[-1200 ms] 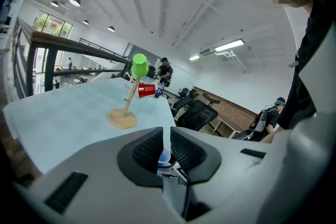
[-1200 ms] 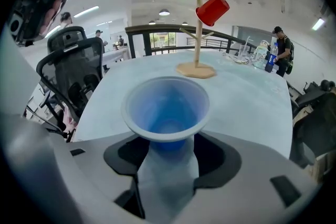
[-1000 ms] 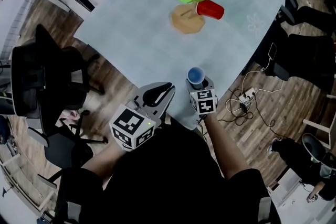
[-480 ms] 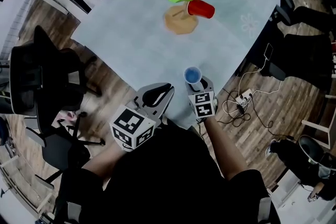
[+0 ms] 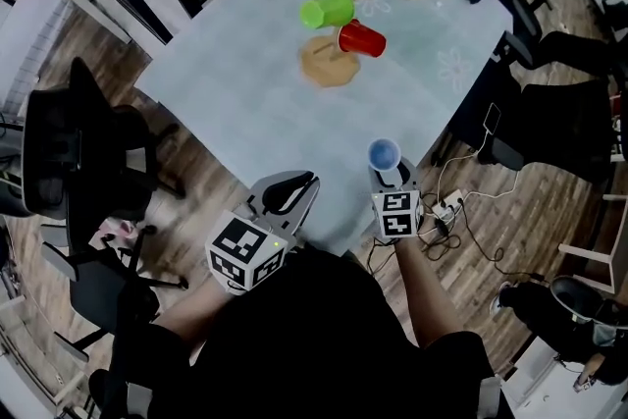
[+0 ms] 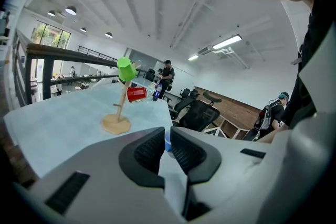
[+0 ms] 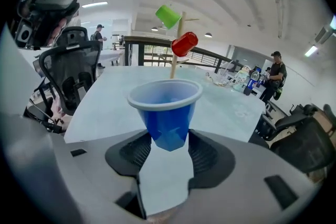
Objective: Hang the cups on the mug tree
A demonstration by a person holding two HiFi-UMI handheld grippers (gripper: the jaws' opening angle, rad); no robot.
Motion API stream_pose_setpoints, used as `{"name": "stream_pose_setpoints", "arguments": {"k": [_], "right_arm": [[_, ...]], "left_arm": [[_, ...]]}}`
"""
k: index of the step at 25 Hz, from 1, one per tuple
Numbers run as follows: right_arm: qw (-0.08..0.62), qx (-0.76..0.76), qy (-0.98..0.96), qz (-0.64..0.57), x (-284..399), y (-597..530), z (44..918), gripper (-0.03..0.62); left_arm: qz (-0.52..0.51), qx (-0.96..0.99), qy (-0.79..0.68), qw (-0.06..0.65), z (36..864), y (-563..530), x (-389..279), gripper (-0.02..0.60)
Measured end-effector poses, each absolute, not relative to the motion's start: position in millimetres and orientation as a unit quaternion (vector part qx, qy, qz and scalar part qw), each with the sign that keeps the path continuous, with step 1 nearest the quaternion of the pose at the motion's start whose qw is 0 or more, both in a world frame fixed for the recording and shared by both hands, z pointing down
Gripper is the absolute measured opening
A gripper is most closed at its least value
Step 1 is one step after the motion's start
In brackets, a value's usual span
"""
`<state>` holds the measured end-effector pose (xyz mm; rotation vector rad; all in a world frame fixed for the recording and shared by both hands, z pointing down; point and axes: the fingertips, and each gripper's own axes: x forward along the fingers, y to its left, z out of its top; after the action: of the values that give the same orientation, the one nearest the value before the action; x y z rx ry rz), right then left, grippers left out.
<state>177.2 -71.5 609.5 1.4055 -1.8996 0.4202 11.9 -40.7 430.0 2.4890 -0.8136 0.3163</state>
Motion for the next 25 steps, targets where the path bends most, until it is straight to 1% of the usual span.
{"name": "stream_pose_setpoints", "arguments": {"k": [8,16,25], "right_arm": [[0.355,0.599,-0.71,0.11,236,-89,561,0.245],[0.376,0.603,-0.701,0.06,257,-113,520,0.245],[0.367,0.611,-0.701,0.004,269,-157,468,0.245]], "left_arm": [[0.112,0.913,-0.309,0.241,421,-38,17,0.038],[0.107,0.914,-0.313,0.235,412,-38,20,0.04],[0.101,0.911,-0.325,0.233,408,-44,14,0.039]]}}
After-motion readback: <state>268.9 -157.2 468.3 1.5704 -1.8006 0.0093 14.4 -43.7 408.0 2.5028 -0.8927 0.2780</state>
